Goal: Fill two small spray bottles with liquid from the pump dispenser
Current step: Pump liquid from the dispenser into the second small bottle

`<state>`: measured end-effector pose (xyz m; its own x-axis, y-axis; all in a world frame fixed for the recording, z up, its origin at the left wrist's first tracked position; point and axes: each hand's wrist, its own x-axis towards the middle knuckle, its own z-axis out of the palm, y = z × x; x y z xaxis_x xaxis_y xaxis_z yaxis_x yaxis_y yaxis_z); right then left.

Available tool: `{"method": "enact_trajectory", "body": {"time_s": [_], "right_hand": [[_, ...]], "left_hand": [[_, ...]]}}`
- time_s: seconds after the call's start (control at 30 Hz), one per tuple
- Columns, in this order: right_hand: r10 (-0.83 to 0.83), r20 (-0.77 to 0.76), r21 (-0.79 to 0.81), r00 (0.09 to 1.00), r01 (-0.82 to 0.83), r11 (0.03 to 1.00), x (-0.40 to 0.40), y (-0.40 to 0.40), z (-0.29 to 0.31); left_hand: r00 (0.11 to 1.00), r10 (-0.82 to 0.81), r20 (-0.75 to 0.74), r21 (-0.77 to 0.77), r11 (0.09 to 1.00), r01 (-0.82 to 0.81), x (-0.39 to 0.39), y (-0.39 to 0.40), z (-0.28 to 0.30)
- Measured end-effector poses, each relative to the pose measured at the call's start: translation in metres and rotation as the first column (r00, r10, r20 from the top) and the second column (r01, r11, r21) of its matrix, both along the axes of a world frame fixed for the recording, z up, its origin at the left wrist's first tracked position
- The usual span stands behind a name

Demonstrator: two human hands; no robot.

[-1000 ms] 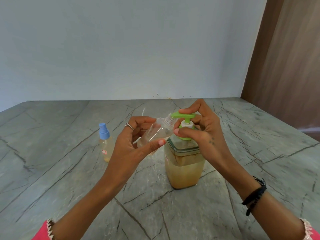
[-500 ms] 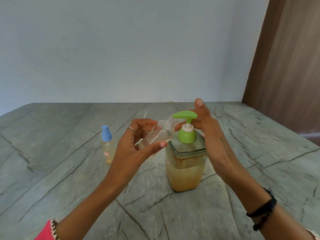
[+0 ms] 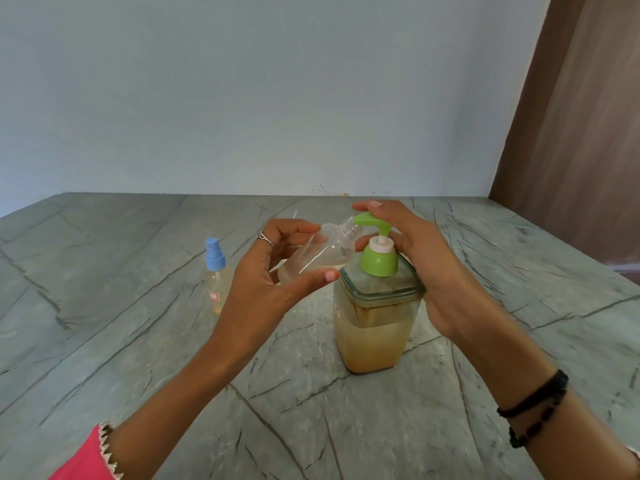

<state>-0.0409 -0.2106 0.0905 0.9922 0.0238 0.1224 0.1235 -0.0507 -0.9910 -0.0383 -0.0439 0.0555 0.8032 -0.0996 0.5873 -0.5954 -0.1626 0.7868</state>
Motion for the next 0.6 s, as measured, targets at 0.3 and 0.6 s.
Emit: {"method": "enact_trajectory", "body": {"time_s": [0.3,0.6], "right_hand": [[0.108,0.095,0.038,0.990,-0.112,0.993,0.0062,-0.0069,-0.0011],[0.126,0.240,-0.011,0.963,-0.127,0.992,0.0096,-0.0075,-0.0083]], "left_hand": [[0.999,-0.017,0.027,0.005,1.000,0.017,0.0006,0.0006,-0.0016],[1.000,-0.012,-0.006,0.013,1.000,0.012,0.0020,0.0009,-0.0047]]}}
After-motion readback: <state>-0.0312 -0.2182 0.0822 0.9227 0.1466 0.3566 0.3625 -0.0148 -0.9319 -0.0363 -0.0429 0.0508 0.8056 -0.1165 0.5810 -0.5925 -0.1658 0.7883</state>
